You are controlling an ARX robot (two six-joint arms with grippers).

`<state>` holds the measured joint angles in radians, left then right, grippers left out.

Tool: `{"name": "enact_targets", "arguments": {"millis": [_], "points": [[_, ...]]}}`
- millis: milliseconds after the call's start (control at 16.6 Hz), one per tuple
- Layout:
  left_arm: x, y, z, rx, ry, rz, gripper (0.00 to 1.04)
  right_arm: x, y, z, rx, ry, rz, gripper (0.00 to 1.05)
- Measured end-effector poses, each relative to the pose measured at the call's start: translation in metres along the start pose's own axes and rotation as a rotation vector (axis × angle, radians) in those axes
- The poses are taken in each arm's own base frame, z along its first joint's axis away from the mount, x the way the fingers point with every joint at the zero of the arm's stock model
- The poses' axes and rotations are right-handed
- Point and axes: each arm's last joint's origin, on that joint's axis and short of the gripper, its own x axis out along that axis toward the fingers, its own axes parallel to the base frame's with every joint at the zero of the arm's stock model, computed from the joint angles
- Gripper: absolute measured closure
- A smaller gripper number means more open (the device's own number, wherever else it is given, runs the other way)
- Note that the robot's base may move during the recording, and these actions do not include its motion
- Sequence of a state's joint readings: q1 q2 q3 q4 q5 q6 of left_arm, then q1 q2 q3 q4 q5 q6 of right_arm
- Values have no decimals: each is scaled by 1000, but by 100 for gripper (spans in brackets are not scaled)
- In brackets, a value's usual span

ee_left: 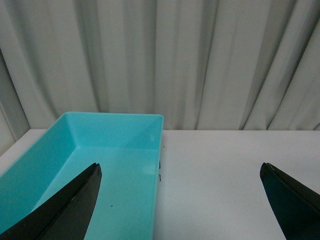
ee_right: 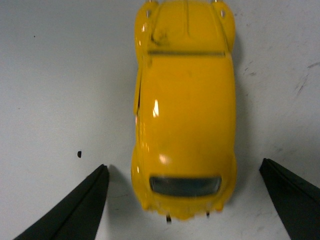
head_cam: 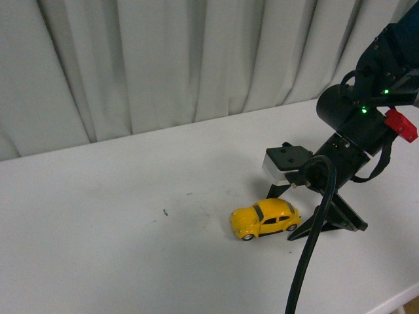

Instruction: Wind up and store yellow beetle toy

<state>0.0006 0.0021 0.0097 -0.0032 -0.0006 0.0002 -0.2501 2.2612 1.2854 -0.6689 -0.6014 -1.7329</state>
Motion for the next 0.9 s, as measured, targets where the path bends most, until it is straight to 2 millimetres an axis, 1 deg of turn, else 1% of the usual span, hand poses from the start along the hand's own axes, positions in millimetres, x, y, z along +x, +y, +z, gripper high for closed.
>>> {"name": "enact_targets", "arguments": {"millis": [60, 120, 180, 481, 721, 781, 841, 901], "points": [[0, 0, 0, 0, 0, 0, 7, 0, -1, 0, 1, 7, 0, 7], [0, 0, 0, 0, 0, 0, 7, 0, -1, 0, 2, 7, 1, 5], [0, 0, 0, 0, 0, 0, 7, 0, -1, 0, 2, 8, 2, 7], [0, 0, 0, 0, 0, 0, 7, 1, -2, 3, -8, 17, 10, 7], [0, 0, 0, 0, 0, 0, 7, 2, -4, 14, -30, 15, 29, 7], [0, 0, 0, 0, 0, 0, 7, 0, -5, 21, -50, -7, 16, 7], [0, 0, 0, 0, 0, 0, 7, -8, -8, 30, -76, -27, -13, 7], [0, 0, 0, 0, 0, 0, 7, -22, -12, 41, -109, -45, -59, 7]]}}
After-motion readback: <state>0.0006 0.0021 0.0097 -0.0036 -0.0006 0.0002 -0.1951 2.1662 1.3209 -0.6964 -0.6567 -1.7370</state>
